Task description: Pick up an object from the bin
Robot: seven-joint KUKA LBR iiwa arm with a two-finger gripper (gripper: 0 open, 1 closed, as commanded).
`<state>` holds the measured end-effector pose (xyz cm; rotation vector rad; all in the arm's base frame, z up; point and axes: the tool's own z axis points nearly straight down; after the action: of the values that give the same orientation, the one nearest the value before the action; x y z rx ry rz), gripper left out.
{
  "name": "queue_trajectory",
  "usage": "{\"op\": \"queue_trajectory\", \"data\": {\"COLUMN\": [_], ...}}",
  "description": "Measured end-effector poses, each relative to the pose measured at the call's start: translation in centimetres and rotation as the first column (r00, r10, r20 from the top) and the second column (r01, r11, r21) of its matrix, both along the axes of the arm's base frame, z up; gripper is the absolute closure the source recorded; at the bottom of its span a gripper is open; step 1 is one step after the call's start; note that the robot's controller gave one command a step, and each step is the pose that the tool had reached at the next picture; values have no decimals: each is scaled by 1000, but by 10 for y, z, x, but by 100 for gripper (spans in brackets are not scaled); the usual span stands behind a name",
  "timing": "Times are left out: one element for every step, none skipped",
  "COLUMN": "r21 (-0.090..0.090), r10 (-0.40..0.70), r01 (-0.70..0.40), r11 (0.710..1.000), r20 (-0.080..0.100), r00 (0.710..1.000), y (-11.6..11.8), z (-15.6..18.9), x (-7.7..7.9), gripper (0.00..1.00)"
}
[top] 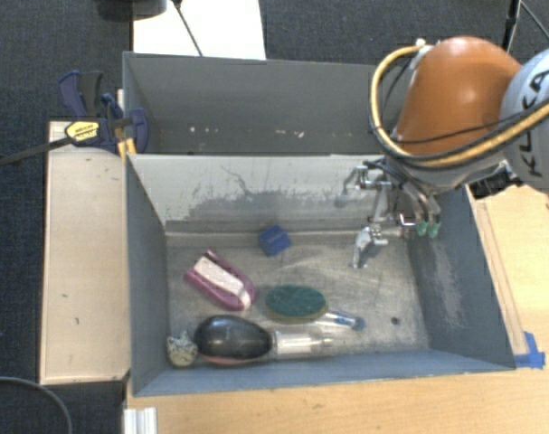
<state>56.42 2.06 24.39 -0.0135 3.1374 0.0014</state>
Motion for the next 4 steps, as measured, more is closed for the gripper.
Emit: {"op": "queue_trajectory", "data": {"r21": [-3,-6,5,-2], "r10": [93,98,55,-83], "r01": [-93,-98,-55,83], "r11": [996,995,998,997], "r20": [3,20,27,6], "r00": [996,995,998,996], "y": [43,48,84,131], "z": [-138,-147,-153,-158], "x": [6,-16,-19,-2], "gripper": [0,0,0,0]}}
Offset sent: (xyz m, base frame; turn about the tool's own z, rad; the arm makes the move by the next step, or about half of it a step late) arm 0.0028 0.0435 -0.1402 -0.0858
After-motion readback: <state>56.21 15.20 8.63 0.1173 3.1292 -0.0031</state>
